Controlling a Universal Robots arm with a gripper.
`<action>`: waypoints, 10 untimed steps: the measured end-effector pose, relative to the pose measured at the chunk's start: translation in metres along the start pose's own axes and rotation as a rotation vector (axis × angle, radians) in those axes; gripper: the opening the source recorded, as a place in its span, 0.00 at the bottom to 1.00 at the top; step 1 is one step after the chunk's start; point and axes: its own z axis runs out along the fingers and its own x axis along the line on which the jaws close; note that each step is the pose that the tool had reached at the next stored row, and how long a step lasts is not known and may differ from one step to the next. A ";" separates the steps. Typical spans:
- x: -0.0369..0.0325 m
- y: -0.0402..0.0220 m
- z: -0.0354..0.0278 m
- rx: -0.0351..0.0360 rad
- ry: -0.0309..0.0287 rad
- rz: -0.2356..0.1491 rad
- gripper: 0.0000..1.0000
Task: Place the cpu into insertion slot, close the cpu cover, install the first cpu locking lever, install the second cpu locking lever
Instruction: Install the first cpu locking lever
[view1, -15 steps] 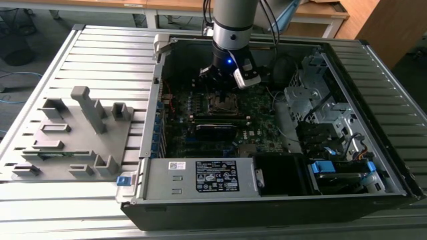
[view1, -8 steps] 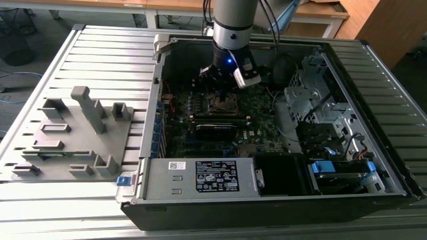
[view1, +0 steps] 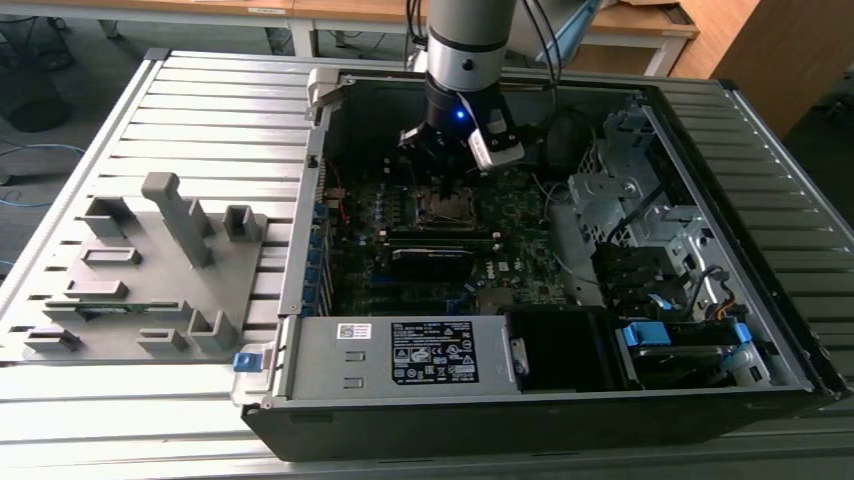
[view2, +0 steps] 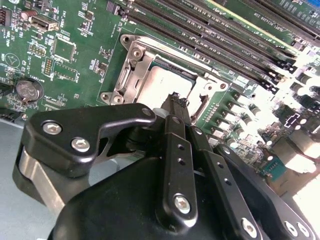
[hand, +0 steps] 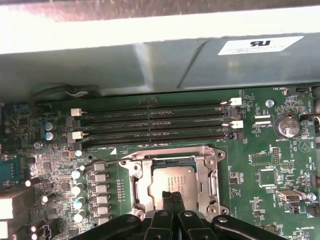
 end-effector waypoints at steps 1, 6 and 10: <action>0.0000 0.0000 -0.0008 0.0000 0.0000 0.000 0.11; -0.0001 0.0000 -0.0061 0.0000 0.0000 0.000 0.11; -0.0001 0.0001 -0.0091 0.0000 0.0000 0.000 0.11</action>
